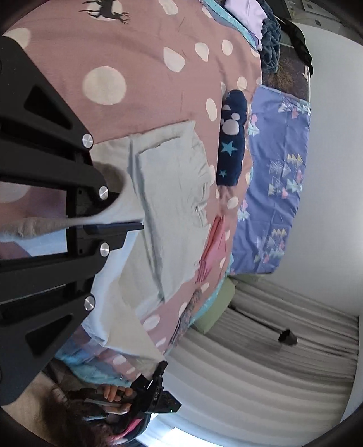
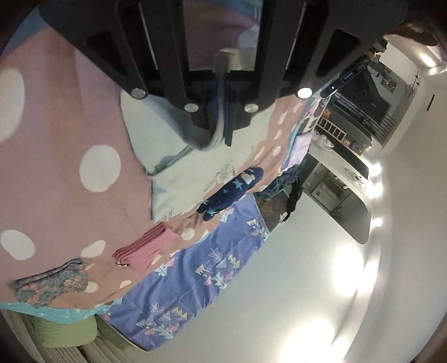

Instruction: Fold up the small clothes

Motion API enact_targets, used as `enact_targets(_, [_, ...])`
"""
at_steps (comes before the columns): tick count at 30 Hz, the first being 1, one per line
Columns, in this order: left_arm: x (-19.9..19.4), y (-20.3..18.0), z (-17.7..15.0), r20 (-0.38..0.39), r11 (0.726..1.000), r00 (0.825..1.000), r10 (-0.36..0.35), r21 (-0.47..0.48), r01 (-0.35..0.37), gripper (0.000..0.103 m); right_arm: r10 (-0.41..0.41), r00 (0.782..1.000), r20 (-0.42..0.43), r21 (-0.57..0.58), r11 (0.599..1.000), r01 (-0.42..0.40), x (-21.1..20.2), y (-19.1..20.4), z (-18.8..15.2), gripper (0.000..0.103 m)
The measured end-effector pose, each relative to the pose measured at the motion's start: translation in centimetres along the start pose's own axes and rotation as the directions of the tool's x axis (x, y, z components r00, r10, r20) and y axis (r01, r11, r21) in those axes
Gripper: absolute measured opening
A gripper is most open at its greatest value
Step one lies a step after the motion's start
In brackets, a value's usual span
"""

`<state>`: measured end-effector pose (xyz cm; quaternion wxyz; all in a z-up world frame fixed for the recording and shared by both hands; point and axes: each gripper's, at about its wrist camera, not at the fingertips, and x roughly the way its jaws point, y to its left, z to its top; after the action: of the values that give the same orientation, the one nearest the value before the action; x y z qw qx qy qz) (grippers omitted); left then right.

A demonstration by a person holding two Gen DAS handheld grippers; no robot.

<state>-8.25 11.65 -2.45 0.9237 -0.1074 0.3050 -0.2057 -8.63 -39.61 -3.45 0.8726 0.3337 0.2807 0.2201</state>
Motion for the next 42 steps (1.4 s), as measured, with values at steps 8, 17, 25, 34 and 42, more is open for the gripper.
enact_targets(8, [3.8, 2.1, 4.2, 0.029, 0.998, 0.998, 0.056, -0.033, -0.055, 0.002, -0.031, 0.999, 0.024, -0.083, 0.996, 0.033, 6.1, 0.6, 4.6, 0.004])
enact_targets(17, [9.3, 7.2, 9.7, 0.046, 0.990, 0.994, 0.097, -0.108, -0.092, 0.002, -0.064, 0.998, -0.005, -0.030, 0.997, 0.064, 15.8, -1.8, 11.2, 0.004])
enact_targets(25, [21.1, 15.5, 8.2, -0.183, 0.943, 0.968, 0.171, -0.253, -0.214, 0.004, -0.217, 0.960, -0.177, 0.047, 0.972, 0.228, 26.4, -8.6, 11.7, 0.005])
enact_targets(34, [17.4, 14.6, 6.7, -0.141, 0.963, 0.987, 0.082, -0.245, -0.115, 0.023, -0.206, 0.959, -0.196, 0.008, 0.977, 0.212, 24.2, -8.8, 10.6, 0.016])
enact_targets(42, [18.3, 14.0, 6.1, -0.212, 0.970, 0.972, 0.104, -0.196, -0.146, 0.023, -0.204, 0.956, -0.210, -0.062, 0.979, 0.195, 23.3, -7.3, 10.4, 0.006])
